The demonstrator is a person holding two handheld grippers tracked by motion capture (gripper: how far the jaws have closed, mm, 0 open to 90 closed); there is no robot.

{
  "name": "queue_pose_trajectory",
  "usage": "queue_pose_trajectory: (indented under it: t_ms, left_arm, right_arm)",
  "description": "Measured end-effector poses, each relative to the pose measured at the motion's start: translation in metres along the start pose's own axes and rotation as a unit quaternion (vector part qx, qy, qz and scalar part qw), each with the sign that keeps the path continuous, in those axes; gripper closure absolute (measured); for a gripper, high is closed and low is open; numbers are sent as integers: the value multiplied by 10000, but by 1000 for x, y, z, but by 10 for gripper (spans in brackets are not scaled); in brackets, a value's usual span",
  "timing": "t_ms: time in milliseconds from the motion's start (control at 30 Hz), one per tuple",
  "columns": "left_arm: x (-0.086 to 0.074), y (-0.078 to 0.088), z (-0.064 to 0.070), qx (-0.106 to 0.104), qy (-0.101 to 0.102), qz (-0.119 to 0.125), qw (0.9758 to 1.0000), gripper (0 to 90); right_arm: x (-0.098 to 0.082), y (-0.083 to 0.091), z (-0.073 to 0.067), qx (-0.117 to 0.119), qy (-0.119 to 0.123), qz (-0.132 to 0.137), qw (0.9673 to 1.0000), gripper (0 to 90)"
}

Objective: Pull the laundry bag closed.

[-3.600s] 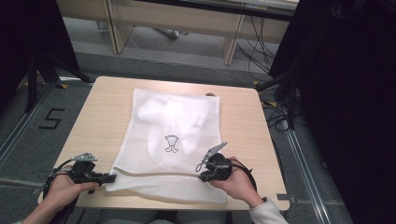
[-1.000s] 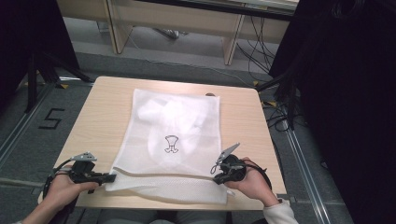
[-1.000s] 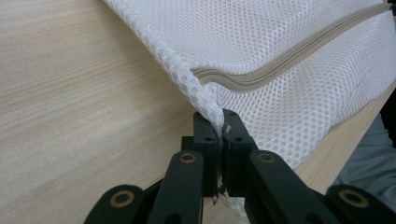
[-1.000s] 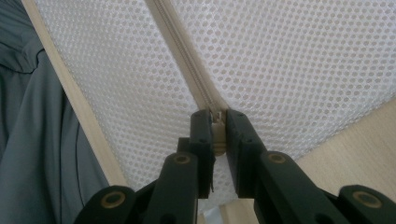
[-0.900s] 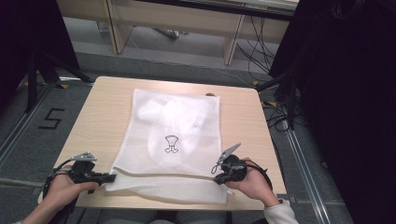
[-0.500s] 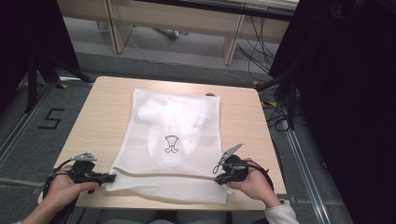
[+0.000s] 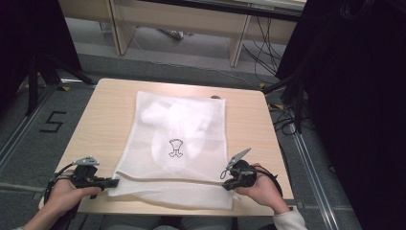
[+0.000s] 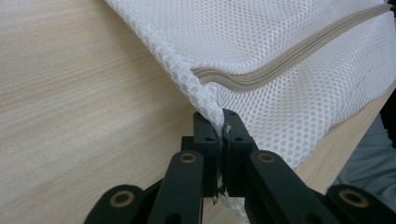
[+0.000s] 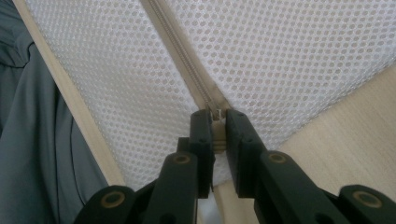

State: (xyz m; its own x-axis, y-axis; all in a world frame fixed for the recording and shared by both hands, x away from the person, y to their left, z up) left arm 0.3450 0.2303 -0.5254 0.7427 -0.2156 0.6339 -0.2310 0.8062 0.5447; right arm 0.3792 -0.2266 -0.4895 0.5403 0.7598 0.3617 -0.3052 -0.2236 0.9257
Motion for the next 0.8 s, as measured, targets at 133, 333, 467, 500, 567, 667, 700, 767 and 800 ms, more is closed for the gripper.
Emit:
queue_pose_trajectory:
  t_ms: [133,333,467,500,567,667,700,767,800]
  left_arm:
    - [0,0,0,-31,1,-31,10000,859]
    - [0,0,0,-28,8,-47,10000,859]
    - [-1,0,-1,-54,23,-112,9999,859]
    - [-1,-1,-1,-75,20,-129,9999,858]
    - [-2,-3,0,-27,13,-23,10000,856]
    - [-3,-3,-1,-59,-14,-243,9997,849]
    - [-3,-3,-1,-51,-25,-229,9997,847]
    - [-3,-4,-1,16,-53,-235,9997,841]
    - [-3,-4,-1,-3,-35,-273,9996,834]
  right_arm:
    - [-2,-1,1,-44,-3,-23,10000,819]
    - [-4,-2,1,-69,-23,-111,9999,819]
    - [-5,-4,2,-87,-15,-114,9999,819]
    - [-5,-4,2,-96,-30,-127,9999,819]
    - [-5,-3,2,-89,-8,-125,9999,819]
    - [-5,-4,1,-79,-4,-121,9999,818]
    - [-5,-4,1,-82,-10,-122,9999,816]
    - [-5,-4,0,-65,-29,-138,9999,809]
    - [-5,-5,1,-109,5,-102,9999,802]
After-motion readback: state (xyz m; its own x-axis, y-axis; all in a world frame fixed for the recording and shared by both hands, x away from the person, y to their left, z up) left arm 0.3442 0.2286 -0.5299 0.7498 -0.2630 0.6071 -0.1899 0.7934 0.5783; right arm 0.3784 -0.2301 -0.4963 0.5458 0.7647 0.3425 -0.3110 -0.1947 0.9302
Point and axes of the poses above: each handheld gripper's, and its own axes: y roughly backward along the jaws, x roughly out of its top, z roughly to its right, the point moved 3 cm from there along -y, roughly forward along the jaws, and after that the axes turned 15 degrees about -x, right-handed, at the moved point
